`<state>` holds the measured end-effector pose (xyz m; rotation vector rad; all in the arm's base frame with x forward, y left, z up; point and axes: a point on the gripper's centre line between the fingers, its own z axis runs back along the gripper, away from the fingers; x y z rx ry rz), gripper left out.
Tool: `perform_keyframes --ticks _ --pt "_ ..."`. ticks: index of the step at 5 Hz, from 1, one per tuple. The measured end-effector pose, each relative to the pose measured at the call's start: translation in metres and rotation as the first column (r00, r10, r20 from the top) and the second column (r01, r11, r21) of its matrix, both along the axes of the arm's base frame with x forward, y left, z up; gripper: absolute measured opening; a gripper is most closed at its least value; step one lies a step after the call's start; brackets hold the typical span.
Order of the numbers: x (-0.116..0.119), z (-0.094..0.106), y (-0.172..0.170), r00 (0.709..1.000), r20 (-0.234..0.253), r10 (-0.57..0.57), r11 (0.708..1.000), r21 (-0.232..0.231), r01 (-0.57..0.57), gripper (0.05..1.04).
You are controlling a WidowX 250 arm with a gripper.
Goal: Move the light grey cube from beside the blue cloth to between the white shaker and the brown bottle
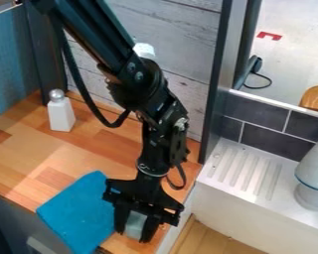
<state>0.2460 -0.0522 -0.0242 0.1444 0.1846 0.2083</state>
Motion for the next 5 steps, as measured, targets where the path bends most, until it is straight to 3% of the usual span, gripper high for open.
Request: perform_keyframes --ticks 1,3,5 --pt "-0.002 0.008 -0.004 1.0 -0.006 0.009 1.0 -0.024 -0.009 0.549" --pt "0.017 0.074 -0.009 0.995 0.095 0.006 0.995 -0.099 0.004 0.549" --pt "0.044 0.119 0.06 0.975 0.173 0.138 0.986 -0.119 -0.119 0.549"
